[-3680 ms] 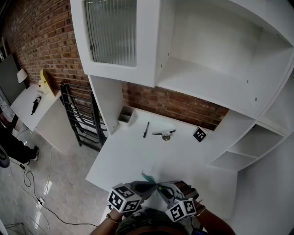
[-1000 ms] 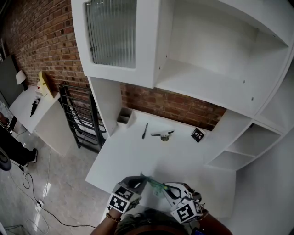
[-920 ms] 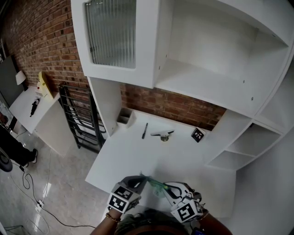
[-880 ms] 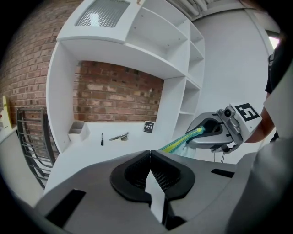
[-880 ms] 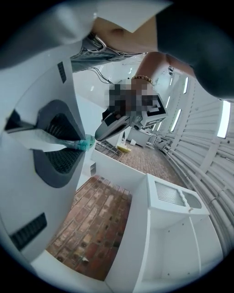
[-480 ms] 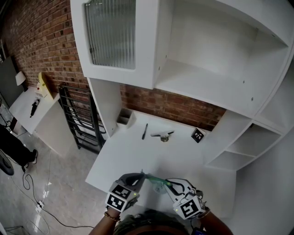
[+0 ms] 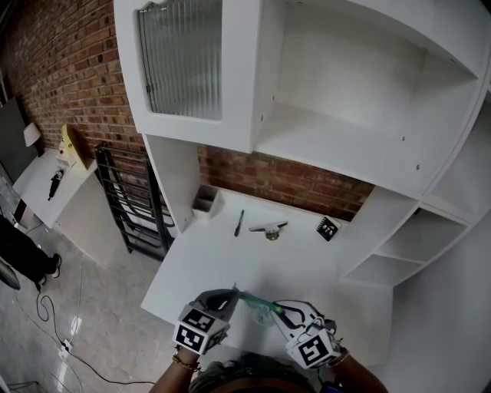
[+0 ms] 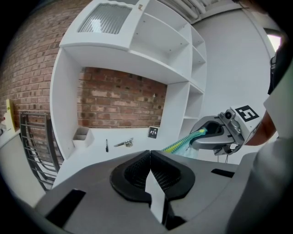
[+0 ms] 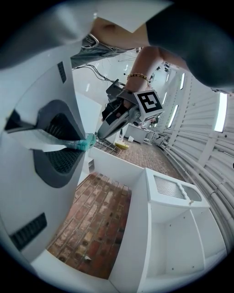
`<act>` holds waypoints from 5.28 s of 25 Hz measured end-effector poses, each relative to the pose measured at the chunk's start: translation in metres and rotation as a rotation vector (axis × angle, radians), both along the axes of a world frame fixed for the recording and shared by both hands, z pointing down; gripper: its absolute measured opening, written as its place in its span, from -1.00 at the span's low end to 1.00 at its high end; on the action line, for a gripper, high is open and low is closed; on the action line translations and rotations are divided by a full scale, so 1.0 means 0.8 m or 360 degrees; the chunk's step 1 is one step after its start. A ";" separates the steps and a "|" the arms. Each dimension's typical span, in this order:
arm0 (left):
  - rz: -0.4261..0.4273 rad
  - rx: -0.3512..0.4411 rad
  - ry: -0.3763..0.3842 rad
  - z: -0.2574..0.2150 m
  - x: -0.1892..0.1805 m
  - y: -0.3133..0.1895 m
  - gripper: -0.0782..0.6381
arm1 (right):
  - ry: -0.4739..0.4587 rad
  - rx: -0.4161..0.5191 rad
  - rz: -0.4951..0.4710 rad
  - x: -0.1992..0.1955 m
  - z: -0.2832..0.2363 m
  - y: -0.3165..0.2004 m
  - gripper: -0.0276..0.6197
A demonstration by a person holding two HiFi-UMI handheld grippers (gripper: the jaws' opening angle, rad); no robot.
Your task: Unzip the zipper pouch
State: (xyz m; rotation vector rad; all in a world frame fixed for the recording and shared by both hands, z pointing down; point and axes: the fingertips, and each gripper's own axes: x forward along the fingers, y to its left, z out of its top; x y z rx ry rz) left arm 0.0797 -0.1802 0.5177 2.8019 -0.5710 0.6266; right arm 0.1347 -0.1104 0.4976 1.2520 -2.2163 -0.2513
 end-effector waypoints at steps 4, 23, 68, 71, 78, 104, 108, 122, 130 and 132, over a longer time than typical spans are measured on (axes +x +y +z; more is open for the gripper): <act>-0.0030 -0.0018 0.0018 0.001 -0.005 -0.004 -0.77 | -0.0004 -0.0013 0.0004 -0.003 -0.002 0.002 -0.82; -0.0137 -0.0007 -0.0023 0.009 -0.046 -0.014 -0.77 | -0.0024 -0.0015 0.0013 -0.002 0.000 0.011 -0.82; -0.0380 0.0204 0.0253 -0.017 -0.142 -0.019 -0.77 | -0.0410 -0.0235 0.0284 0.027 0.086 -0.177 -0.82; -0.0419 0.0212 0.0262 -0.019 -0.149 -0.023 -0.77 | -0.0449 -0.0311 0.0402 0.053 0.118 -0.177 -0.82; -0.0413 0.0222 0.0256 -0.020 -0.141 -0.025 -0.77 | -0.0589 -0.0488 0.0670 0.115 0.178 -0.168 -0.82; -0.0235 0.0194 0.0238 -0.012 -0.087 0.002 -0.77 | -0.0664 -0.0646 0.1193 0.216 0.261 -0.107 -0.46; -0.0199 0.0194 0.0240 -0.008 -0.082 0.004 -0.77 | -0.0716 -0.0554 0.1242 0.233 0.238 -0.089 -0.46; -0.0115 0.0275 0.0308 -0.022 -0.041 0.012 -0.77 | -0.0965 -0.0055 0.1218 0.218 0.082 -0.035 -0.78; -0.0185 0.0345 0.0441 -0.057 -0.026 0.002 -0.77 | -0.0966 0.0304 0.1074 0.172 -0.032 -0.006 -0.85; -0.0207 0.0378 0.0459 -0.070 -0.025 -0.003 -0.77 | -0.0917 0.0331 0.1069 0.159 -0.048 -0.001 -0.85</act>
